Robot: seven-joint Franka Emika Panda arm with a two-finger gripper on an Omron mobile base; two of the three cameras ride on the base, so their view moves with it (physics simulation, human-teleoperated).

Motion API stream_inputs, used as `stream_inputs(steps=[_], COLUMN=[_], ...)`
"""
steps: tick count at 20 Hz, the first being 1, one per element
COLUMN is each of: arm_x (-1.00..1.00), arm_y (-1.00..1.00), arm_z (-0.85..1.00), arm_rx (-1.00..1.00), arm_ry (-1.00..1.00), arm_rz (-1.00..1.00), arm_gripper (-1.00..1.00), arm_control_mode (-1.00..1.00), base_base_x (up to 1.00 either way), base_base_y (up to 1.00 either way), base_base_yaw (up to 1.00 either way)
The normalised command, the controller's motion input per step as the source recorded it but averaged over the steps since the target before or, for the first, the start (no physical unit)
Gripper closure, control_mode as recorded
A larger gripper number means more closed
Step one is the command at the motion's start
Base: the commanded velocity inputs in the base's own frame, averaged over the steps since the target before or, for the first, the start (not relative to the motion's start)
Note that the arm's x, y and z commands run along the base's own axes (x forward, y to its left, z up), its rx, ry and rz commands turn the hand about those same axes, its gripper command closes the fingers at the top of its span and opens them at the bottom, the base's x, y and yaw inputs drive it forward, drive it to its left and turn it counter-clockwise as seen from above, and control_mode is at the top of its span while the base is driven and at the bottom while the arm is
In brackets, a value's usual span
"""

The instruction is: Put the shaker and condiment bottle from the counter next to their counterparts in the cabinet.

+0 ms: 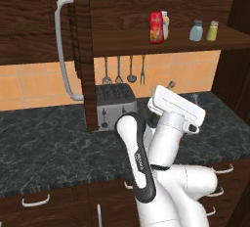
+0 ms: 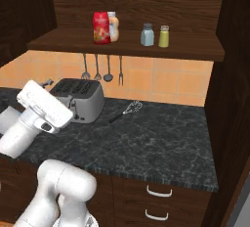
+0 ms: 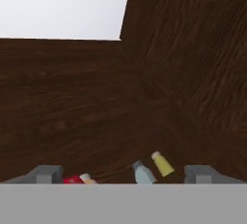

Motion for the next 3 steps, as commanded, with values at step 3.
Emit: stream_inputs(steps=[3], arm_x=[0.00], arm_y=[0.00], arm_z=[-0.04], arm_rx=[0.00], arm_ry=[0.01], arm_rz=[-0.01], arm_gripper=[-1.00], arm_control_mode=[-1.00], base_base_x=[0.00], base_base_y=[0.00], base_base_yaw=[0.00])
